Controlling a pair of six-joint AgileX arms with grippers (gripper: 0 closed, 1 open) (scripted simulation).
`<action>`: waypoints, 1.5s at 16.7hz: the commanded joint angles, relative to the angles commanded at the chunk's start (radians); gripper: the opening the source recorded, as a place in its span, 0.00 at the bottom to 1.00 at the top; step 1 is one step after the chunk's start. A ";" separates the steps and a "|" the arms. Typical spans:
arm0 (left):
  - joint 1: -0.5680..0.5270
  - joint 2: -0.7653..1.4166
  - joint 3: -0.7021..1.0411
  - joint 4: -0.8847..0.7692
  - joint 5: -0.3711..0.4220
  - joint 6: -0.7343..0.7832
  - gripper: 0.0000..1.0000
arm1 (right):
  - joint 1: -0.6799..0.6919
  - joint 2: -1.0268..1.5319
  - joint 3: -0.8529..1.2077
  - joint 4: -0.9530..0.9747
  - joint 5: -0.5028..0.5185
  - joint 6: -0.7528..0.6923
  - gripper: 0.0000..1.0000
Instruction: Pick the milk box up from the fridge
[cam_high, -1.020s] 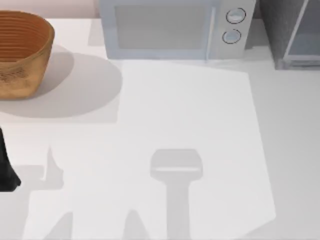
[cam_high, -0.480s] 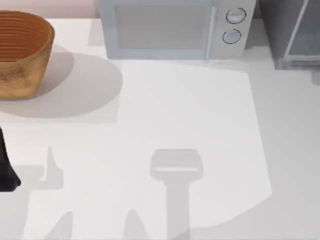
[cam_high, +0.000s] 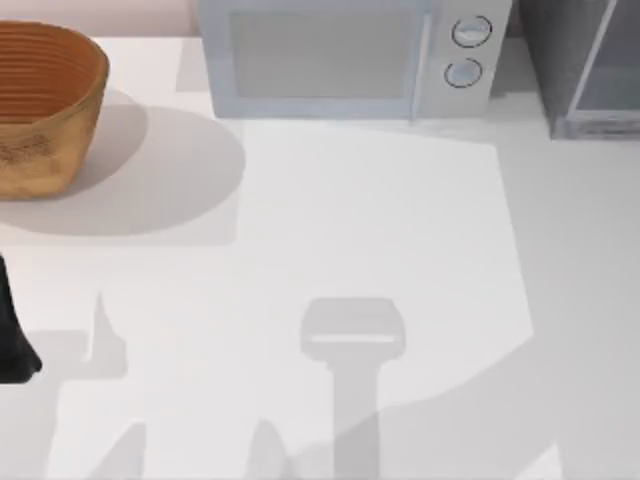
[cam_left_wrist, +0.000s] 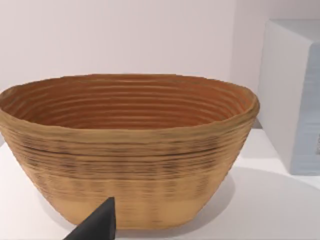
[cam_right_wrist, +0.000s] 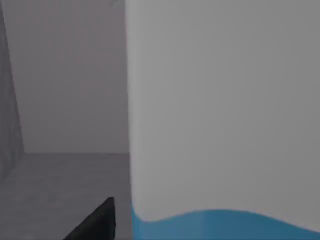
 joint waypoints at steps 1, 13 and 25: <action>0.000 0.000 0.000 0.000 0.000 0.000 1.00 | 0.003 0.008 0.013 -0.009 0.003 0.000 1.00; 0.000 0.000 0.000 0.000 0.000 0.000 1.00 | 0.003 0.010 0.017 -0.011 0.003 0.000 0.40; 0.000 0.000 0.000 0.000 0.000 0.000 1.00 | 0.003 0.010 0.017 -0.011 0.003 0.000 0.00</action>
